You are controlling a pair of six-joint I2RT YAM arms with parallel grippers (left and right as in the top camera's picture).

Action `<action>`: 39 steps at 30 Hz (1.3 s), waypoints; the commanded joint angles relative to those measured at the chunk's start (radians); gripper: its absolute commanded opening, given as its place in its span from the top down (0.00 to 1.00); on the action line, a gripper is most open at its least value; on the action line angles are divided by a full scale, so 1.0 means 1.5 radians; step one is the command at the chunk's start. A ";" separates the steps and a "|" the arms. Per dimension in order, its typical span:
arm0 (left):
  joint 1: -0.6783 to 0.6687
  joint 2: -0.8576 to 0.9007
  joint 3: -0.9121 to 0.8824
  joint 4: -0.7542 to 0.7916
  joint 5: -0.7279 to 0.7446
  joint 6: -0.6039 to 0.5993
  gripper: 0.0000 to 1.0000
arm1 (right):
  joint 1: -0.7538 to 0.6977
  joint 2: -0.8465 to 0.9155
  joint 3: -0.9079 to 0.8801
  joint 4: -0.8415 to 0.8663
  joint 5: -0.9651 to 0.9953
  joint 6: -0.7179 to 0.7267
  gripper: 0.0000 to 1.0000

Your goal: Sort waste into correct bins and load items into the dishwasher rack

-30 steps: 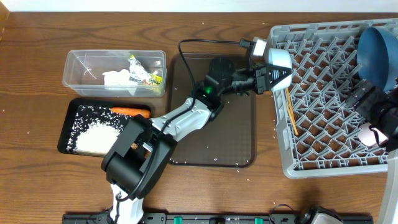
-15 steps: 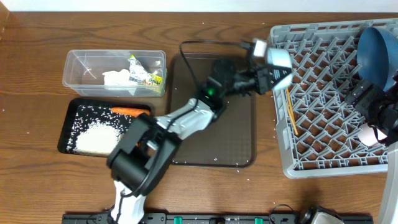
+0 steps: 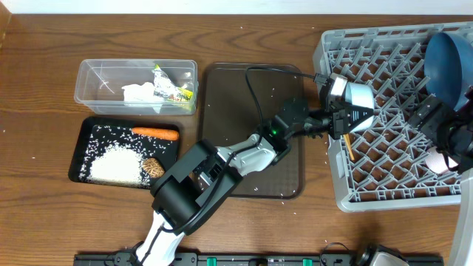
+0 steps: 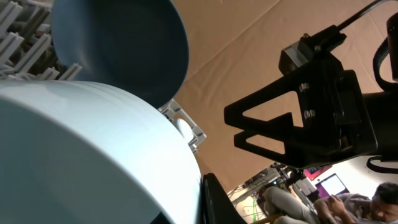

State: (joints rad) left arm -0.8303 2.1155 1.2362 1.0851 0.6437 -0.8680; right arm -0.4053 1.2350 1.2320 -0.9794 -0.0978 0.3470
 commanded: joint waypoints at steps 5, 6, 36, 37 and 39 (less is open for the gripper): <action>0.015 0.021 0.015 0.009 -0.024 -0.005 0.94 | -0.003 -0.004 0.001 -0.020 -0.003 -0.013 0.08; 0.017 0.025 0.015 0.009 -0.024 -0.006 0.94 | -0.003 -0.004 0.001 -0.021 -0.003 -0.012 0.08; 0.211 0.029 0.015 -0.122 0.124 0.014 0.02 | -0.003 -0.004 0.001 -0.039 -0.010 -0.013 0.08; 0.218 0.023 0.015 -0.122 0.132 0.015 0.02 | -0.003 -0.004 0.001 -0.039 -0.010 -0.013 0.08; 0.234 0.006 0.015 -0.123 0.154 0.018 0.02 | -0.003 -0.004 0.001 -0.038 -0.011 -0.013 0.08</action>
State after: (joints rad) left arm -0.5087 2.1777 1.2377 0.8974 0.7948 -0.8639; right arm -0.4053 1.2350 1.2320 -1.0351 -0.1051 0.3470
